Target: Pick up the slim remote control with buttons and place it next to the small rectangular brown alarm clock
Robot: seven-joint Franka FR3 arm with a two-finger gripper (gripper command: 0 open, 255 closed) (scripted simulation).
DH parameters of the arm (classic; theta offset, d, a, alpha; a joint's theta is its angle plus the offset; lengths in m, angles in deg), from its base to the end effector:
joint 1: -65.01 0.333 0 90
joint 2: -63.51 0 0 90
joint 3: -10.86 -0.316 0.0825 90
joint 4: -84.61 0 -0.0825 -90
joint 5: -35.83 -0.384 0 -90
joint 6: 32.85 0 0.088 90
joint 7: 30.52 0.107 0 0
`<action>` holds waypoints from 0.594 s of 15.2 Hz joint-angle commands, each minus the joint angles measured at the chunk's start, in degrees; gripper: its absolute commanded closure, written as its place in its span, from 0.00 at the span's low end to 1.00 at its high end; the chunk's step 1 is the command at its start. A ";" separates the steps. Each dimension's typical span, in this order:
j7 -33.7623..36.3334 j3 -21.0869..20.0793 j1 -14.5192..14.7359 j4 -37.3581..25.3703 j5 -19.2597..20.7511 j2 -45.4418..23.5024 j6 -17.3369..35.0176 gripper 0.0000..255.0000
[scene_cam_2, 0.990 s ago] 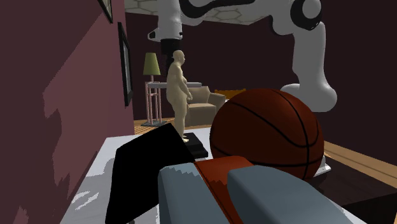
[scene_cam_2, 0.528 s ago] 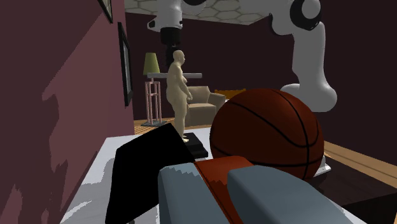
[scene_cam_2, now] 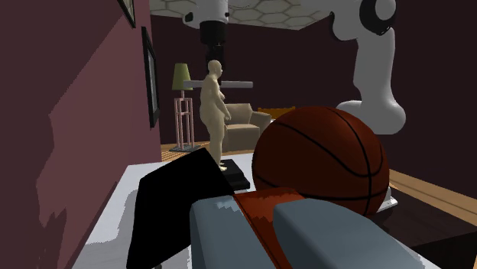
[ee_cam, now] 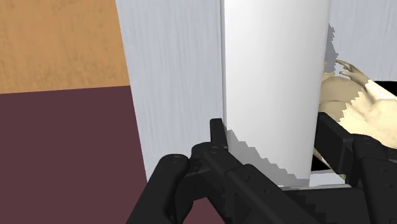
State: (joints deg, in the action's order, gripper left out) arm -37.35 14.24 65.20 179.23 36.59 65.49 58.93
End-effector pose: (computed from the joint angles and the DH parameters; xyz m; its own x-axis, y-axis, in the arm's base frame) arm 0.5444 -0.0323 0.6081 0.9978 0.0640 -0.0163 0.0641 -0.9979 0.0093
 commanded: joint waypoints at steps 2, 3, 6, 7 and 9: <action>3.89 -2.01 1.81 3.46 -0.04 2.87 0.55 1.00; 5.19 -2.72 2.40 4.41 -0.11 3.71 0.65 1.00; 9.12 -4.93 4.16 6.82 -0.45 5.90 0.84 1.00; 10.44 -5.68 4.74 7.49 -0.60 6.51 0.88 1.00; 13.10 -7.22 5.91 8.61 -0.95 7.57 0.93 1.00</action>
State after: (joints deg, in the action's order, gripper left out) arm -25.49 7.72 70.57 187.58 35.81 72.83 59.98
